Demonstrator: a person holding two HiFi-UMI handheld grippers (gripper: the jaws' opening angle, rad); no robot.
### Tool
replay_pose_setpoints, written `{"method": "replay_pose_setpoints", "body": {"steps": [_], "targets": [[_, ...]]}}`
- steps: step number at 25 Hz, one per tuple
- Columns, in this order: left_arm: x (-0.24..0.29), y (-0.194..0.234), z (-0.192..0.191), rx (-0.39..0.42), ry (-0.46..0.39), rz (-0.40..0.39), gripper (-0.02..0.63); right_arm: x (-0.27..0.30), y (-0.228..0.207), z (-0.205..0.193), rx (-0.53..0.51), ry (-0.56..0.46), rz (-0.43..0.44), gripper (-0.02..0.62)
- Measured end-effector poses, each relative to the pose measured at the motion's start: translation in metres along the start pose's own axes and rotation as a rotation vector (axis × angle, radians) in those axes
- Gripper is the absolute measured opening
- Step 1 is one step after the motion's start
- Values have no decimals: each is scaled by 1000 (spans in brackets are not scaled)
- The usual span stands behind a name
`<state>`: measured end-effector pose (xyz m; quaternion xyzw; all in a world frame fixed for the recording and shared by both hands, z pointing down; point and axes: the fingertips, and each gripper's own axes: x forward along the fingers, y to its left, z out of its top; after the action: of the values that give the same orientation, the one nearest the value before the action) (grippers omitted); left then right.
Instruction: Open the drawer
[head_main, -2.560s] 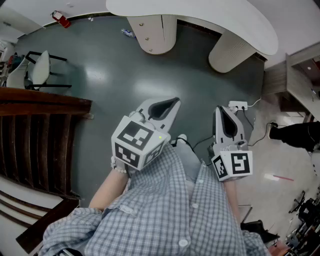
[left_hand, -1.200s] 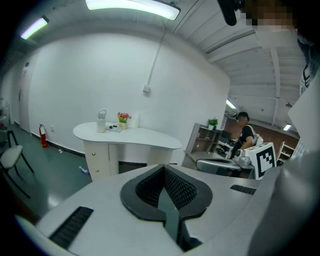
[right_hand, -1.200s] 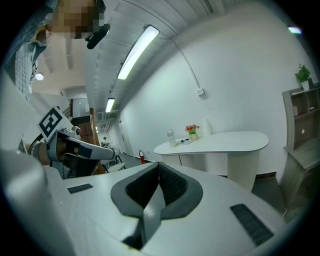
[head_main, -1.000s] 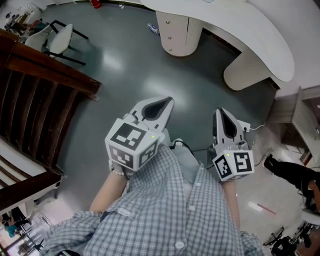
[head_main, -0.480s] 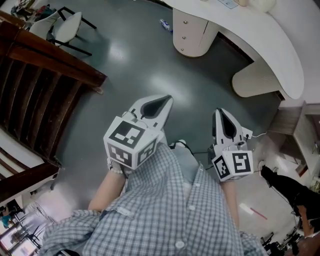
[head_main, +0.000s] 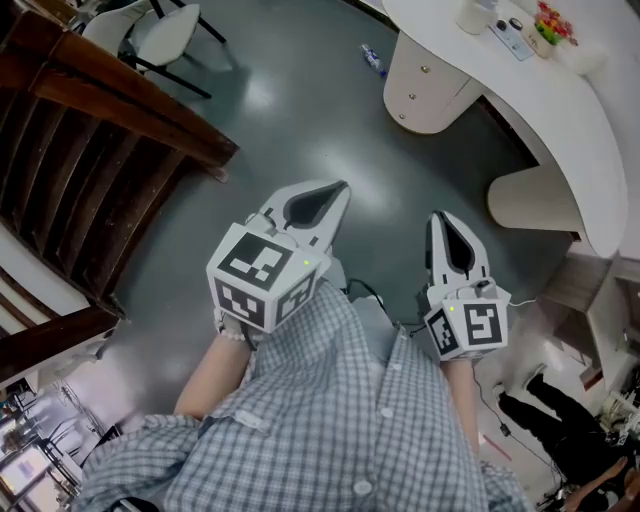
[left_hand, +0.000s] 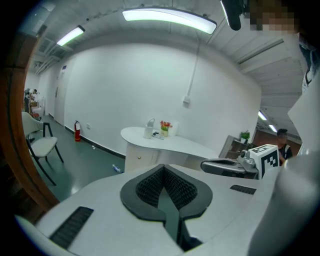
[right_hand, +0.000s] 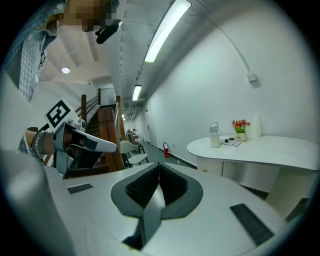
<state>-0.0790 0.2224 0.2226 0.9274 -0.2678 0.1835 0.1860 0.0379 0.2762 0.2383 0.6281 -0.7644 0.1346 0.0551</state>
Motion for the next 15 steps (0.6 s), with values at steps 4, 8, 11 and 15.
{"method": "replay_pose_setpoints", "body": {"steps": [4,8,11,15], "targets": [[-1,40,12,-15,-9,13,5,38,11,10,-7,4,11,11],[-1,72,20,-19,-16,12,5,70,19,16,-12,9,8,11],[-1,89,24,-24,-20,12,5,88,24,21,-19,2,-2,11],[-7,114,30,-18,-26,11,5,111,33,31,-34,-13,-14,11]]}}
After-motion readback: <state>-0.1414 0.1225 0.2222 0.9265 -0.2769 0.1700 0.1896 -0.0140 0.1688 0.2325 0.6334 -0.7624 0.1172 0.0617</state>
